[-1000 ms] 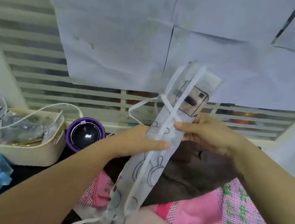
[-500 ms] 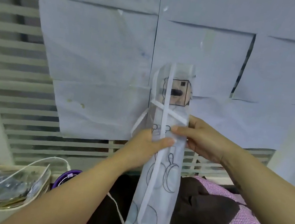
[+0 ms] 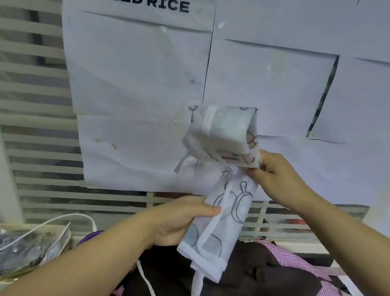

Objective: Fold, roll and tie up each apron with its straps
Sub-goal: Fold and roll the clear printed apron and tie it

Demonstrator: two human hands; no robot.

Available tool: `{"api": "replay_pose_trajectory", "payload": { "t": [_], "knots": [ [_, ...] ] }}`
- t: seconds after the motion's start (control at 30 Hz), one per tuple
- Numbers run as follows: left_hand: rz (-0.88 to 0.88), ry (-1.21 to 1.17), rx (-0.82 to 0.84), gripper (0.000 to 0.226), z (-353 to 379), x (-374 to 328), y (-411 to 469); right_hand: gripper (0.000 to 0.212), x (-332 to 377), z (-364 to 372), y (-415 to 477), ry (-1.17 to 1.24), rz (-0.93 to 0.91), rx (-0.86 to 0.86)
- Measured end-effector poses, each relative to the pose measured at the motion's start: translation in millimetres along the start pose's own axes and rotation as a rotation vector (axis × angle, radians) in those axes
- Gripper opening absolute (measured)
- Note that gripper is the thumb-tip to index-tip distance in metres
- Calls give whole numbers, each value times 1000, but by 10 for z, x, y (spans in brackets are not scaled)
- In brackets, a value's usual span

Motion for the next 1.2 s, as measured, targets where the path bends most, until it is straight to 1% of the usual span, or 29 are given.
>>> {"api": "replay_pose_trajectory", "payload": {
  "t": [0.07, 0.1, 0.13, 0.17, 0.2, 0.23, 0.3, 0.33, 0.37, 0.4, 0.43, 0.47, 0.53, 0.57, 0.6, 0.7, 0.77, 0.8, 0.87, 0.9, 0.97, 1.0, 1.03, 1.1, 1.13, 1.17, 1.2],
  "knots": [
    [2, -24, -36, 15, -30, -16, -25, 44, 103, 64, -69, -191, -172, -36],
    [-7, -63, -52, 29, -86, 3, -18, 48, 125, 88, -105, -263, -238, -57],
    [-32, -113, -71, 48, -127, 21, -48, 48, 126, 106, -131, -322, -285, -77],
    [-47, -174, -92, 60, -180, 40, -72, 47, 127, 118, -156, -379, -323, -100],
    [-53, -202, -109, 63, -215, 44, -98, 44, 134, 125, -184, -432, -366, -125],
    [-62, -208, -112, 59, -254, 53, -91, 37, 159, 133, -217, -486, -415, -146],
    [-93, -214, -118, 37, -248, 62, -116, 30, 197, 168, -261, -573, -499, -170],
    [-107, -237, -118, 25, -198, 52, -157, 29, 206, 174, -270, -595, -518, -178],
    [-118, -262, -125, 20, -170, 49, -181, 30, 212, 166, -275, -606, -527, -188],
    [-128, -298, -131, 24, -174, 63, -187, 31, 204, 152, -280, -613, -533, -198],
    [-133, -338, -128, 34, -192, 76, -188, 33, 201, 144, -286, -620, -533, -200],
    [-136, -355, -118, 49, -224, 92, -195, 34, 196, 147, -291, -629, -536, -194],
    [-131, -315, -17, 76, -199, 80, -217, 35, 174, 191, -301, -679, -540, -159],
    [-131, -277, 28, 82, -179, 75, -239, 37, 160, 233, -306, -702, -542, -132],
    [-128, -243, 59, 83, -153, 55, -258, 40, 161, 265, -303, -718, -551, -117],
    [-113, -148, 80, 76, -182, 58, -254, 42, 184, 319, -274, -728, -551, -102],
    [-102, -65, 100, 62, -174, 50, -240, 42, 186, 333, -234, -749, -536, -88],
    [-97, -43, 90, 50, -179, 45, -233, 40, 178, 347, -222, -753, -524, -83],
    [-84, -45, 10, 26, -209, 21, -224, 39, 111, 360, -176, -712, -453, -55],
    [-77, -64, -44, 23, -232, 19, -213, 42, 55, 354, -143, -669, -404, -47],
    [-75, -112, -148, 31, -293, 60, -212, 43, -89, 350, -79, -536, -271, -38],
    [-81, -124, -199, 39, -341, 95, -216, 44, -184, 280, -35, -418, -175, -76],
    [-84, -136, -248, 45, -402, 135, -216, 46, -339, 217, 2, -250, -20, -77],
    [-84, -194, -375, 50, -552, 214, -232, 54, -648, 234, -47, 266, 285, -22],
    [-77, -239, -451, 49, -654, 248, -245, 59, -751, 301, -116, 391, 375, -14],
    [-71, -276, -515, 45, -737, 271, -260, 66, -743, 363, -215, 363, 377, 2],
    [-73, -294, -563, 40, -795, 285, -270, 74, -645, 423, -296, 216, 304, 19]
  ]
}}
Point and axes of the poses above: each hand's wrist, its own y-axis towards the middle knuckle, its own z-axis out of the palm, x = y × z, the point moved 10 cm from there along y, towards the middle knuckle, and after that the axes turned 11 degrees about z, right-handed, at the moved point
